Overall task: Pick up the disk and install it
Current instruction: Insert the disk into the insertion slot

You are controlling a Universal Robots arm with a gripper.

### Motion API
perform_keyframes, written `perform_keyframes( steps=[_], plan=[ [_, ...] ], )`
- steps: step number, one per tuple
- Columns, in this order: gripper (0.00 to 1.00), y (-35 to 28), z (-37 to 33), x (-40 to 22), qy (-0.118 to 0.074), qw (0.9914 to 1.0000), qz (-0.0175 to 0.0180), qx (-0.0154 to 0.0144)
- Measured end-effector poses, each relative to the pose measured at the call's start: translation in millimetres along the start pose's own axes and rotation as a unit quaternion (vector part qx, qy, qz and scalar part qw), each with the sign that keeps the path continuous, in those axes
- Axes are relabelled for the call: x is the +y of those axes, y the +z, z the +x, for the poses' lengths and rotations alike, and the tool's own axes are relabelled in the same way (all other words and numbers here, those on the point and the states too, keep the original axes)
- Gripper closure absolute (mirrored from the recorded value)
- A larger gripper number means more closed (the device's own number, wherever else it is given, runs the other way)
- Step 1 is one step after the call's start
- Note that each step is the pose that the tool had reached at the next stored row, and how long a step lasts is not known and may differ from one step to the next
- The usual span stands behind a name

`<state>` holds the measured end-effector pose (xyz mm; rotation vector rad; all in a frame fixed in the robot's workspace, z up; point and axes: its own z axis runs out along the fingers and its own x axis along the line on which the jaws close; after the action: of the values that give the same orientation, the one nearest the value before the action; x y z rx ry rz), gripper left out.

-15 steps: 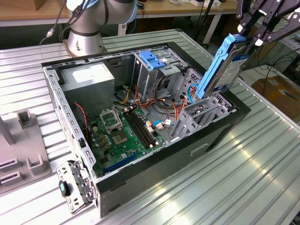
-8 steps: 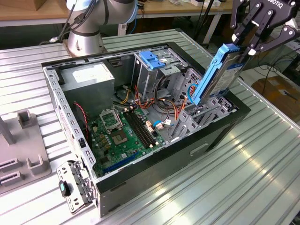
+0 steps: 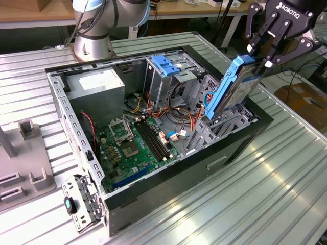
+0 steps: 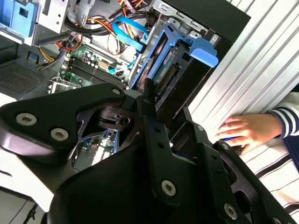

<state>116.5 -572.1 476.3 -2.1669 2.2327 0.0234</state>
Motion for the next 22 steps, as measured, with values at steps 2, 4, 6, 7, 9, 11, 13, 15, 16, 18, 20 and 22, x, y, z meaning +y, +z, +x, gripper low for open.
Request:
perform_keyframes(
  steps=[2,4,6,7,9,11,13,15,16,18,20,22],
  plan=[
    [0.65,1.8,0.0,0.8,-0.008,0.99997,-0.0002,0.0013],
    [0.65,5.7,0.2,2.3,-0.008,0.99996,-0.0002,0.0018],
    [0.65,5.6,0.2,2.4,-0.008,0.99996,-0.0002,0.002],
    [0.65,6.6,0.2,2.4,-0.008,0.99997,-0.0002,0.0019],
    [0.65,9.1,0.3,2.4,-0.008,0.99996,-0.0002,0.0022],
    [0.65,9.0,0.3,2.4,-0.008,0.99996,-0.0002,0.0023],
    [0.65,10.2,0.3,2.4,-0.008,0.99996,-0.0002,0.0024],
    [0.65,10.1,0.3,2.4,-0.008,0.99996,-0.0002,0.0025],
    [0.65,10.5,0.3,2.4,-0.008,0.99996,-0.0002,0.0025],
    [0.65,13.3,0.4,2.4,-0.008,0.99997,-0.0002,0.0026],
    [0.65,14.3,0.3,2.3,-0.008,0.99997,-0.0002,0.0025],
    [0.65,14.4,0.3,2.1,-0.008,0.99997,-0.0002,0.0025]
  ],
)
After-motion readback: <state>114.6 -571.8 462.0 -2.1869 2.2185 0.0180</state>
